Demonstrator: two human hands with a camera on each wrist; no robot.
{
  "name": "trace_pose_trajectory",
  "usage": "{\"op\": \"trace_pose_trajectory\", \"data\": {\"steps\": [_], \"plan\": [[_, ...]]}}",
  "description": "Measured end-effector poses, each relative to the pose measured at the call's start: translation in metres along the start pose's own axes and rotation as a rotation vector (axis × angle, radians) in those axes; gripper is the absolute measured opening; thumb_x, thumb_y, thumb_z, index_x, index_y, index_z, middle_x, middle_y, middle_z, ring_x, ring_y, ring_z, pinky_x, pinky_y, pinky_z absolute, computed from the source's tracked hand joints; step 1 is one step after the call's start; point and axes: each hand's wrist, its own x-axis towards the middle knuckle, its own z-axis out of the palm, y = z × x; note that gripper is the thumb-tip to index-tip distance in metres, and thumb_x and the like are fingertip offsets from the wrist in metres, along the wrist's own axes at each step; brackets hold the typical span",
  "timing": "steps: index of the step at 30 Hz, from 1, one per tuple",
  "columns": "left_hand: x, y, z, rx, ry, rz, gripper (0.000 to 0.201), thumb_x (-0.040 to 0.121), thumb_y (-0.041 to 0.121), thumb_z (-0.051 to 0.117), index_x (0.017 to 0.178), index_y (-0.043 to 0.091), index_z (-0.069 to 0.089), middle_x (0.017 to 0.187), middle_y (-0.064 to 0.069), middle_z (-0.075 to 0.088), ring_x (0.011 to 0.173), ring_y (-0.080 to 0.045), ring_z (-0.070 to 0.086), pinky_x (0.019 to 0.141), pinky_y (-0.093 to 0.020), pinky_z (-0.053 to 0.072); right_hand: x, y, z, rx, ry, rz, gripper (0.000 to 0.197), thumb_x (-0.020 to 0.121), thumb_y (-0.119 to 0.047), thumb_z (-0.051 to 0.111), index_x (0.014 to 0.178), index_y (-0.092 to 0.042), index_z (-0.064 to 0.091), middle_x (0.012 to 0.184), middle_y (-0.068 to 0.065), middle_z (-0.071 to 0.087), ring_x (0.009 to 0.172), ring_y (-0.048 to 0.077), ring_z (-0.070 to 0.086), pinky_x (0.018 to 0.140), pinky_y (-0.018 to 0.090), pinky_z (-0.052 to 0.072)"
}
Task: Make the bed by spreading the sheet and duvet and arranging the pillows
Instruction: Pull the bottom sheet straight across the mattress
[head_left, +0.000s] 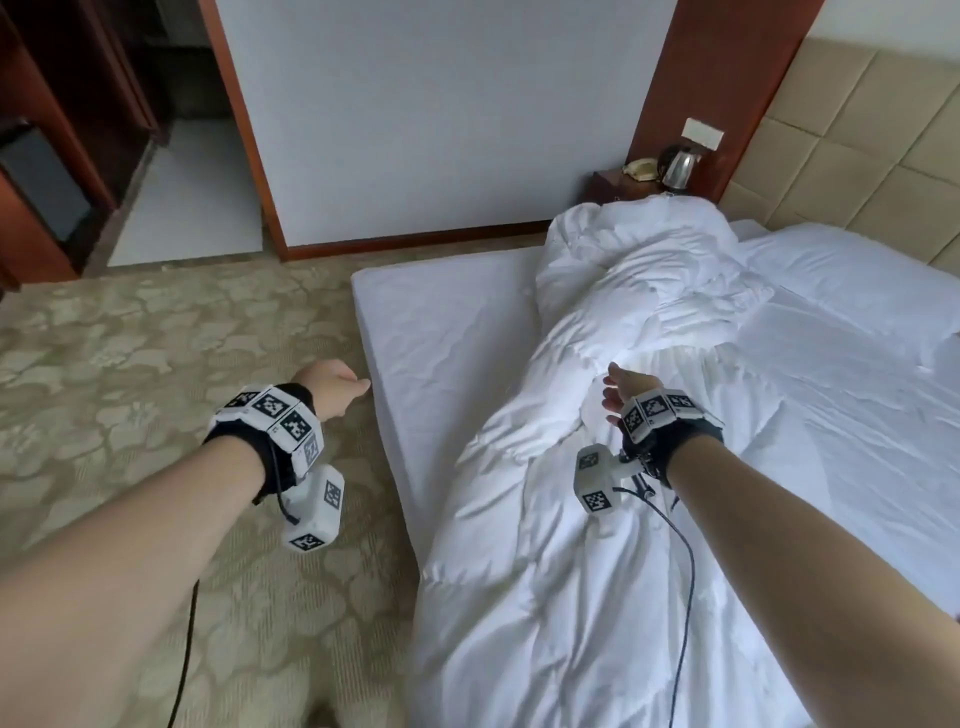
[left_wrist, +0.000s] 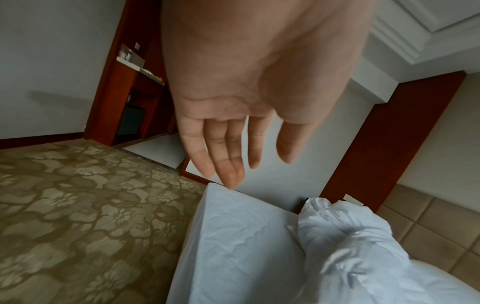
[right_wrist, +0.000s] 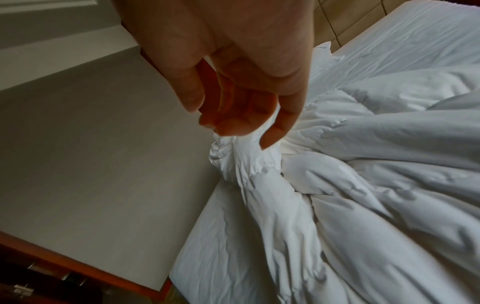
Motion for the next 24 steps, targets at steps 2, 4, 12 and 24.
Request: {"op": "trace_pose_trajectory", "data": {"steps": [2, 4, 12, 24], "plan": [[0.034, -0.004, -0.007, -0.002, -0.044, -0.004, 0.033, 0.096, 0.029, 0.046, 0.064, 0.020, 0.042, 0.087, -0.014, 0.053, 0.081, -0.026, 0.056, 0.059, -0.025, 0.041, 0.014, -0.010, 0.019, 0.004, -0.010, 0.003, 0.038, 0.097, -0.025, 0.049, 0.119, 0.005, 0.057, 0.066, 0.006, 0.046, 0.055, 0.015, 0.043, 0.053, 0.023, 0.032], [0.092, -0.005, -0.021, -0.029, -0.068, 0.004, 0.026, 0.096, 0.029, 0.046, 0.073, 0.016, 0.048, 0.091, -0.013, 0.055, 0.083, -0.026, 0.057, 0.063, -0.028, 0.044, 0.045, -0.019, 0.049, 0.016, 0.030, 0.018, 0.043, 0.096, -0.026, 0.049, 0.123, 0.007, 0.054, 0.068, 0.007, 0.049, 0.057, 0.016, 0.045, 0.054, 0.024, 0.032], [0.277, 0.050, -0.053, -0.005, -0.175, 0.095, 0.026, 0.094, 0.024, 0.049, 0.073, 0.010, 0.053, 0.086, -0.017, 0.058, 0.087, -0.029, 0.058, 0.080, -0.030, 0.044, 0.130, -0.054, 0.108, 0.078, 0.265, 0.126, 0.027, 0.094, -0.030, 0.052, 0.083, -0.005, 0.055, 0.073, 0.005, 0.056, 0.060, 0.013, 0.050, 0.078, 0.035, 0.044], [0.493, 0.204, 0.044, 0.102, -0.416, 0.334, 0.019, 0.092, 0.023, 0.053, 0.104, 0.009, 0.059, 0.092, -0.012, 0.060, 0.079, -0.028, 0.058, 0.056, -0.022, 0.039, 0.310, -0.094, 0.080, -0.094, 0.534, 0.205, 0.040, 0.086, -0.046, 0.057, 0.067, -0.015, 0.040, 0.069, 0.004, 0.045, 0.064, 0.022, 0.047, 0.067, 0.029, 0.036]]}}
